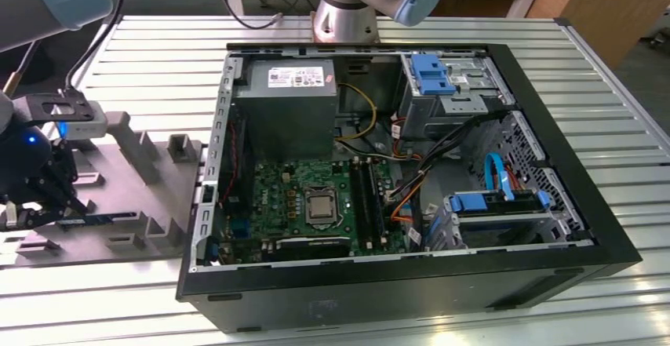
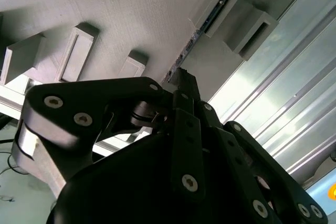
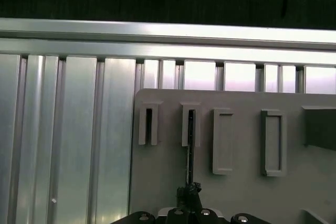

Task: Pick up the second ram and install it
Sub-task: 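Pick up the second ram and move it above second insertion slot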

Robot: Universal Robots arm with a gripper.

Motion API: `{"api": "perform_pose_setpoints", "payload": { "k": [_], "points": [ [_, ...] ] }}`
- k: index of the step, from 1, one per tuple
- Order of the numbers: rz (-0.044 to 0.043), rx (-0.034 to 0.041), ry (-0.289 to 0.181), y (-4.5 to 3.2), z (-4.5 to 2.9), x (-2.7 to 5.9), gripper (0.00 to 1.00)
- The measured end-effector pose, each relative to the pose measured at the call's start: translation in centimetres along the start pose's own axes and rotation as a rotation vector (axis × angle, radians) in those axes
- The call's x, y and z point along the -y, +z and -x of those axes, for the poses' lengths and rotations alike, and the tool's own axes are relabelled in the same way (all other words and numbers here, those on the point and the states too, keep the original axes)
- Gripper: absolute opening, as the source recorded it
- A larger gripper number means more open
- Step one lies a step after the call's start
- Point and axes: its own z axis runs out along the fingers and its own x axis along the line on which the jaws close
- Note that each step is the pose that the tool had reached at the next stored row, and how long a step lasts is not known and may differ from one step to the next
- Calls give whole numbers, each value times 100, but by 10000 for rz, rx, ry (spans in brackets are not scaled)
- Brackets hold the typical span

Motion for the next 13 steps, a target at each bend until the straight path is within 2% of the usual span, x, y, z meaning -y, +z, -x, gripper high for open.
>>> {"api": "perform_pose_setpoints", "payload": {
  "k": [1, 2, 3, 4, 5, 6, 13],
  "points": [
    [-1, 0, 0, 0, 0, 0, 11],
    [0, 0, -1, 0, 0, 0, 17],
    [0, 0, -1, 0, 0, 0, 17],
    [0, 0, -1, 0, 0, 0, 23],
    [0, 0, -2, 0, 0, 0, 23],
    [-1, 0, -3, 0, 0, 0, 30],
    [-4, 1, -3, 61, 21, -39, 30]
  ]
}}
